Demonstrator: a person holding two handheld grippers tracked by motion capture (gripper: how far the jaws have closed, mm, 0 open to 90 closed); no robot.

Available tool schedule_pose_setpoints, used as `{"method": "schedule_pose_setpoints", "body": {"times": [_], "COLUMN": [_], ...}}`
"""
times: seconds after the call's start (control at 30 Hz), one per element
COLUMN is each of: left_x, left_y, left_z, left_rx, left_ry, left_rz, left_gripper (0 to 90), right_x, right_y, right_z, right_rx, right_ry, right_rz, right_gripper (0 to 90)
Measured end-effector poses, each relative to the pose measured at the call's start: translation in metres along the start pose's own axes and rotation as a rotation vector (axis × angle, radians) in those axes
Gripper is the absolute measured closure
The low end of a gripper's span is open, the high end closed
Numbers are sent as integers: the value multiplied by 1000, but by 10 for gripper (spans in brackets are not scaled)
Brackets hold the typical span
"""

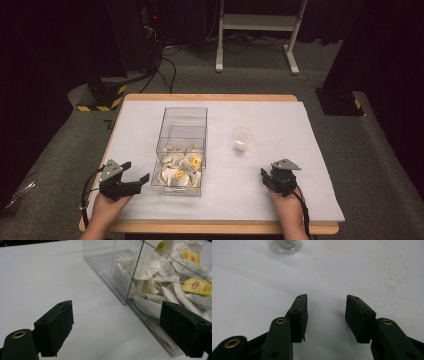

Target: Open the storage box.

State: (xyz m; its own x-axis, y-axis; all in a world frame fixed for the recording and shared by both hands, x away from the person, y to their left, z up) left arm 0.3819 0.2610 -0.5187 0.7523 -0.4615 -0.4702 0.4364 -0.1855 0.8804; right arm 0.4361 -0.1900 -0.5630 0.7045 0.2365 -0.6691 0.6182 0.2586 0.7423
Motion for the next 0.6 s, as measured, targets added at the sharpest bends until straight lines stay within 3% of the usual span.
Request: {"method": "schedule_pose_setpoints", "body": {"times": [0.07, 0.13, 0.2, 0.6], "left_x": [-4, -9, -14, -31], "left_y": [2, 7, 12, 28], "left_z": [1, 4, 5, 35], "left_rx": [-7, -34, -11, 54], "left_ry": [-13, -32, -21, -76], "left_rz": [9, 35, 49, 49], "left_gripper": [118, 116, 112, 66], "right_x": [1, 1, 1, 1], "right_y": [0, 0, 0, -1], "right_z": [2, 2, 2, 4], "right_rx": [30, 25, 23, 36], "right_ry": [16, 8, -20, -13], "right_rz": [-8, -5, -5, -8], "right_gripper": [495, 491, 445, 434]}}
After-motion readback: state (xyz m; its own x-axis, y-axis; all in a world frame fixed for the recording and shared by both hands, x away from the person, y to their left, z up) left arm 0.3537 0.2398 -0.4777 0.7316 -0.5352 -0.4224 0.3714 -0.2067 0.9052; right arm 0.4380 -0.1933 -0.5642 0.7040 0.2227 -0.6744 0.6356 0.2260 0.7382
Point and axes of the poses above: each handheld gripper's, and its own axes: x roughly forward along the jaws, y roughly out of its top, z roughly to its right, the point moved 9 cm from there along x, roughly forward along the jaws, and after that the axes turned 1 degree about x, right-handed, at the moved point
